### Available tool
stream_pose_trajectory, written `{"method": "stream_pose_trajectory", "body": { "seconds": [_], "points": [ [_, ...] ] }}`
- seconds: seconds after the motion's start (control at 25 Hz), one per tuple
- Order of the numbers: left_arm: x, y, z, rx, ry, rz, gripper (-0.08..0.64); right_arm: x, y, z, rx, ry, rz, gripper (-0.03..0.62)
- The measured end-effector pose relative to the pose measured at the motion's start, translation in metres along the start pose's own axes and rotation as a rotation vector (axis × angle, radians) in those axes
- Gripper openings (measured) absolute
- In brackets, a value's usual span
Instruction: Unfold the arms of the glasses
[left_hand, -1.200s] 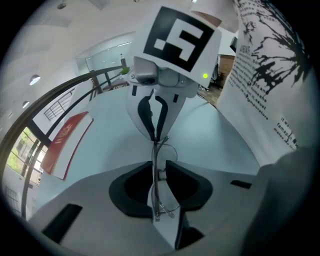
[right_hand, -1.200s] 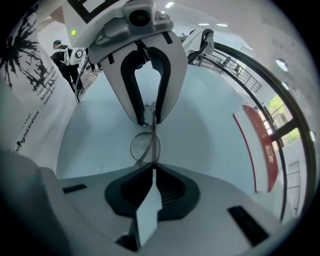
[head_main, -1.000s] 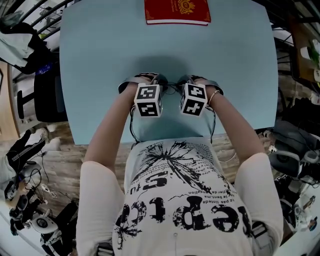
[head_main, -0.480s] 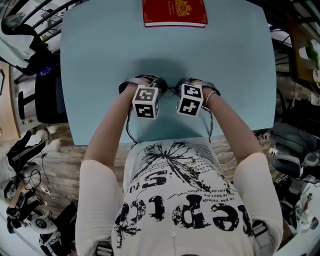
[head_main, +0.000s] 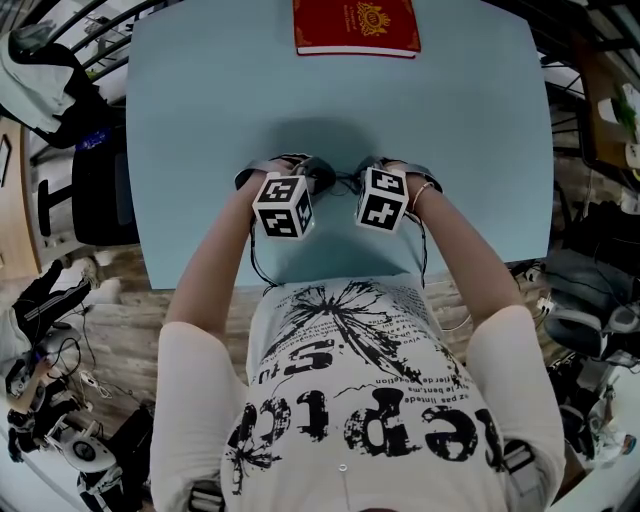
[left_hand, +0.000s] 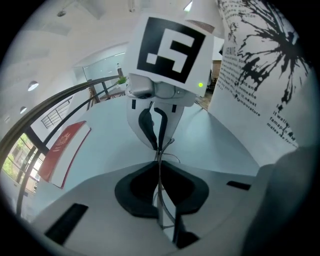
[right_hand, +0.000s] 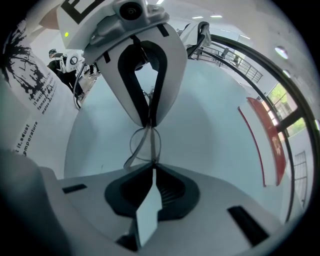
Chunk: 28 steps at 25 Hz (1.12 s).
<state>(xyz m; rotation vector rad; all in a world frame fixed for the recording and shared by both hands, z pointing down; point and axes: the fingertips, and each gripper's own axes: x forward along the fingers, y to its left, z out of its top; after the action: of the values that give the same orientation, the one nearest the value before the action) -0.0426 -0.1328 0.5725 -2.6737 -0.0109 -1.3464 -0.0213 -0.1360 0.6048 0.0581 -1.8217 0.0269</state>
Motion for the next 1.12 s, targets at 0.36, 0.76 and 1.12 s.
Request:
{"method": "stream_pose_trajectory", "body": {
  "seconds": [0.36, 0.76, 1.12],
  "points": [
    [-0.017, -0.002, 0.007, -0.012, -0.071, 0.021, 0.029, 0.002, 0.002, -0.017, -0.017, 0.093, -0.013, 0.029],
    [-0.038, 0.007, -0.007, -0.05, -0.066, 0.079, 0.029, -0.001, -0.004, -0.033, 0.005, 0.129, -0.035, 0.029],
    [-0.043, -0.005, -0.013, -0.079, -0.076, 0.092, 0.029, -0.006, -0.01, -0.034, 0.015, 0.135, -0.083, 0.031]
  ]
}}
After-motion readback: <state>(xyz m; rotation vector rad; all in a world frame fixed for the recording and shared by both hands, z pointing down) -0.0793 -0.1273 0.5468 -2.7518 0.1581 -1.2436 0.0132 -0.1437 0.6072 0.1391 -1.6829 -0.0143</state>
